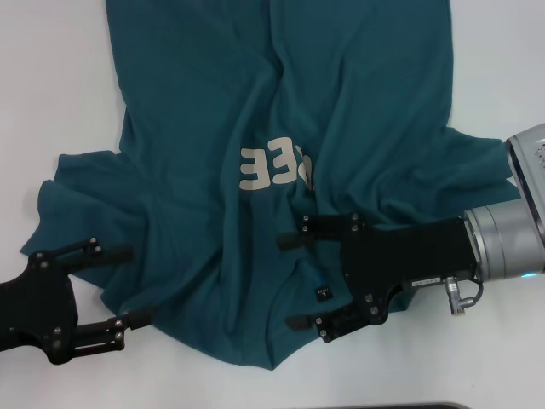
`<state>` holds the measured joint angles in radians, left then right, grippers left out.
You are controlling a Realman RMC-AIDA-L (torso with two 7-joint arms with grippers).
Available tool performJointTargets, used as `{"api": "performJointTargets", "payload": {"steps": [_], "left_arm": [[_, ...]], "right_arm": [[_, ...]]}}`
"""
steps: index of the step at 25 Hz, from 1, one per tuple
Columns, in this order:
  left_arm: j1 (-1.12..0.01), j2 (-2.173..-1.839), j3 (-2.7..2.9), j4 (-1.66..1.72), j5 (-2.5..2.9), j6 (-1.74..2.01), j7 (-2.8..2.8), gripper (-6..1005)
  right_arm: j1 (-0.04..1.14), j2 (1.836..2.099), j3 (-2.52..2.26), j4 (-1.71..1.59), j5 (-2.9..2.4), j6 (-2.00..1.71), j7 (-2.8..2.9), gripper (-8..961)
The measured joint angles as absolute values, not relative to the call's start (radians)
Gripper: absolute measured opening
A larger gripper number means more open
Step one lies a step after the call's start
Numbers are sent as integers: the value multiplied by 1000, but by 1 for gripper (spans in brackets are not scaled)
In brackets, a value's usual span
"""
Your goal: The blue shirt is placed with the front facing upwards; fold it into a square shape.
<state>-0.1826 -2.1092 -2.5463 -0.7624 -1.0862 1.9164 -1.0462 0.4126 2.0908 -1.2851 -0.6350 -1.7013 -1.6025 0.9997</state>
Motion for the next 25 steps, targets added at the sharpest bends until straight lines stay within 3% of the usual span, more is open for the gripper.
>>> {"api": "performJointTargets", "payload": {"steps": [25], "left_arm": [[-204, -2113, -2623, -762, -1114, 1925, -1186, 797]], "right_arm": [[409, 2092, -1247, -634, -1698, -1610, 1031, 946]]}}
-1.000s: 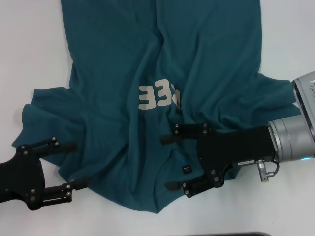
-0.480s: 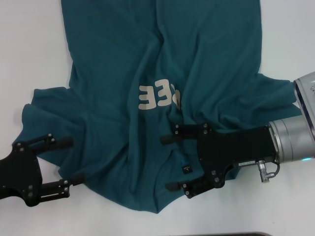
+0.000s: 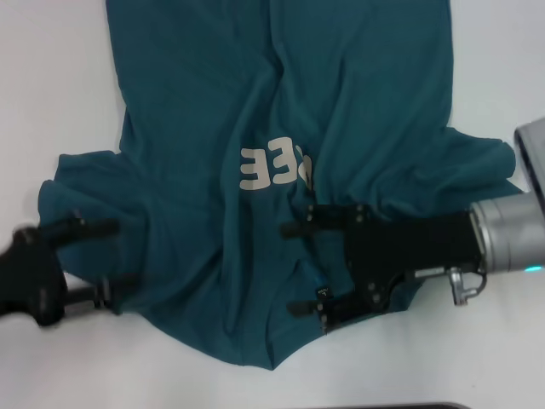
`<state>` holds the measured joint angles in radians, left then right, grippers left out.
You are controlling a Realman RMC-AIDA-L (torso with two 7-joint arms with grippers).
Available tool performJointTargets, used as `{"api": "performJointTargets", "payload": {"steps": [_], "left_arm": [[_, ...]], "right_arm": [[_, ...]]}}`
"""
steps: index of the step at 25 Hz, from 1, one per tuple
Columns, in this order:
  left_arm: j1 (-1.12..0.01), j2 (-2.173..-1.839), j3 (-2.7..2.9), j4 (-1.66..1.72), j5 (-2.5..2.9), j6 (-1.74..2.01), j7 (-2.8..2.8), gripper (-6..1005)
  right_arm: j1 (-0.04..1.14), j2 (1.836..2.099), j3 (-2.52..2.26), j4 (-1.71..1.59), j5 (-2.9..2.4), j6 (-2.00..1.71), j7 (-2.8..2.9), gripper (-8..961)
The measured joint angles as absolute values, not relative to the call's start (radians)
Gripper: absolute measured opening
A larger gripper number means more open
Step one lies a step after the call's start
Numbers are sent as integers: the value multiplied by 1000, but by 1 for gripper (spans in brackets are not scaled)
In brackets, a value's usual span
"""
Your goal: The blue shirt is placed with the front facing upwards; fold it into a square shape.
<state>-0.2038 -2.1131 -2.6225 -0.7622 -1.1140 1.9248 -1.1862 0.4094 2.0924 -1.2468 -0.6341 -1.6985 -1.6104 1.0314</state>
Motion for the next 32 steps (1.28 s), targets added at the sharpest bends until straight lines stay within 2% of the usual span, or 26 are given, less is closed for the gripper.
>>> {"api": "performJointTargets", "payload": {"steps": [3, 7, 10, 14, 21, 32], "left_arm": [[-253, -2099, -2660, -767, -1127, 1920, -1505, 796], [-308, -2064, -2681, -735, -1122, 1903, -1892, 796], [-320, -2052, -2709, -726, -1122, 1867, -2067, 796], [-313, -2034, -2732, -719, -1116, 1808, -2144, 795], [-298, -2009, -2758, -695, -1059, 1687, -2204, 797], [-300, -2017, -2761, -671, -1017, 1521, -2239, 796]], "right_arm": [[411, 2093, -1196, -633, -1681, -1614, 1146, 946], [424, 2087, -1146, -640, -1678, -1605, 1374, 946], [440, 2078, -1133, -645, -1701, -1591, 1556, 946], [454, 2065, -1114, -637, -1714, -1584, 1727, 945], [466, 2062, -1063, -640, -1716, -1603, 1793, 945], [470, 2061, -1060, -635, -1718, -1603, 1801, 946]]}}
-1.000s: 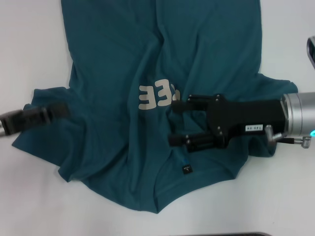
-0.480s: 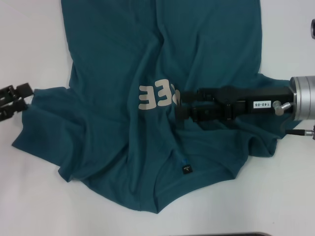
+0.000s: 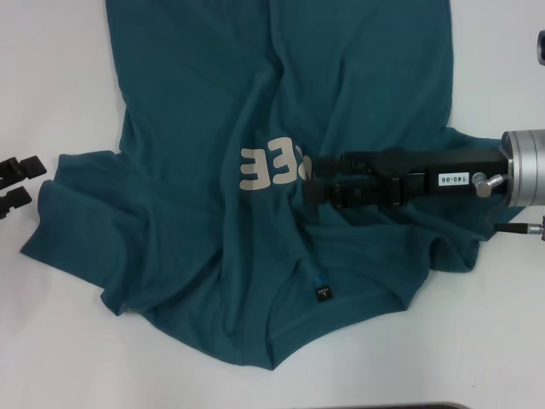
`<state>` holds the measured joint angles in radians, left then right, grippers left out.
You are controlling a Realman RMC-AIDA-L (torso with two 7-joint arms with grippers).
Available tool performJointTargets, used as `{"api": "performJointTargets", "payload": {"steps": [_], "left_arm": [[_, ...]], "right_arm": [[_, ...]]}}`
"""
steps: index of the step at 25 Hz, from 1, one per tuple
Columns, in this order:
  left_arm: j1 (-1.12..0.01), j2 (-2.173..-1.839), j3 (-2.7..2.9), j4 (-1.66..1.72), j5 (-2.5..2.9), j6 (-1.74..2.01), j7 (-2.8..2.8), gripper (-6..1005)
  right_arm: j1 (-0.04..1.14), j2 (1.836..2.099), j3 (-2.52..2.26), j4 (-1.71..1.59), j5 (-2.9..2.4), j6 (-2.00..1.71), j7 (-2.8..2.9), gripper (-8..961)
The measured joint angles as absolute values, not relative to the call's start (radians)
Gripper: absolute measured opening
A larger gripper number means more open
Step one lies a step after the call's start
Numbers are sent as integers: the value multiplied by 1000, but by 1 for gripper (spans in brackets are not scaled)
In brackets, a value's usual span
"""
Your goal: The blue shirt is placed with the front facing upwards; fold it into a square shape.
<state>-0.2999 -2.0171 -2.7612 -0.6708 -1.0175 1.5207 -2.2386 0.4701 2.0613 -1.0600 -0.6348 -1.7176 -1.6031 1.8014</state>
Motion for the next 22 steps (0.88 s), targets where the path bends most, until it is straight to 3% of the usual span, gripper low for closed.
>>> {"api": "performJointTargets", "payload": {"steps": [22], "left_arm": [[-337, -2021, -2650, -624, -1006, 1418, -2223, 796]], "right_arm": [[462, 2061, -1058, -635, -1718, -1603, 1805, 945]]}}
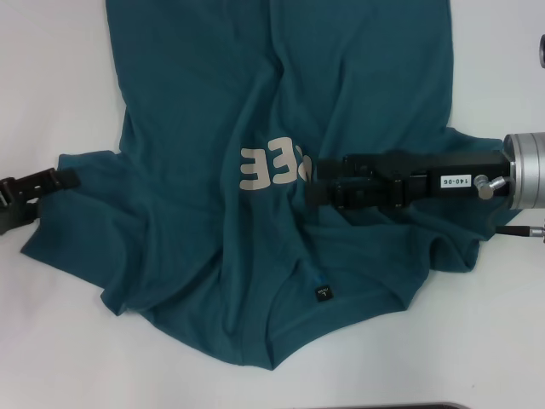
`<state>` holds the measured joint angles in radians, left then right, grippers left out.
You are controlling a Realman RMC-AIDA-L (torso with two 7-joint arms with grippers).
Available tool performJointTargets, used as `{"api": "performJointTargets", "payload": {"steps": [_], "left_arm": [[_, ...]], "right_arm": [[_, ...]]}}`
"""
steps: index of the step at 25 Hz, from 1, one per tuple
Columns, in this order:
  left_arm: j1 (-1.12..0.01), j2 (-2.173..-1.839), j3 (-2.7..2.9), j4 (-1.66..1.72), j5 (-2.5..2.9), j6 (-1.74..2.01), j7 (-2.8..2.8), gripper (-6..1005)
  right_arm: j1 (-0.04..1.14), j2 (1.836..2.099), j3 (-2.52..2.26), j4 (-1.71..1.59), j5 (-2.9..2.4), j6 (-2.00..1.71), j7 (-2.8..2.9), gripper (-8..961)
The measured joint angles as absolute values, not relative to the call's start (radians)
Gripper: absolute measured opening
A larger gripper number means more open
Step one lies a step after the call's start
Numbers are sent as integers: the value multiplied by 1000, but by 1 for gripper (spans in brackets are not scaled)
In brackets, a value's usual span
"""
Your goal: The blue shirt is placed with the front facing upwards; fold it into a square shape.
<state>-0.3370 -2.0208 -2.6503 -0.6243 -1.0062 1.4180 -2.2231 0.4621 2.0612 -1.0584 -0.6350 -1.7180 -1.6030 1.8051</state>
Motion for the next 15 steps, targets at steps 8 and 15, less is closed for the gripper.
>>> {"api": "performJointTargets", "payload": {"steps": [8, 15], "left_arm": [[-339, -2022, -2625, -624, -1006, 1439, -2223, 773], [-343, -2023, -2601, -645, -991, 1424, -2225, 740]], "right_arm": [[462, 2060, -1058, -635, -1718, -1603, 1807, 945], [461, 2058, -1058, -635, -1718, -1605, 1807, 945]]}}
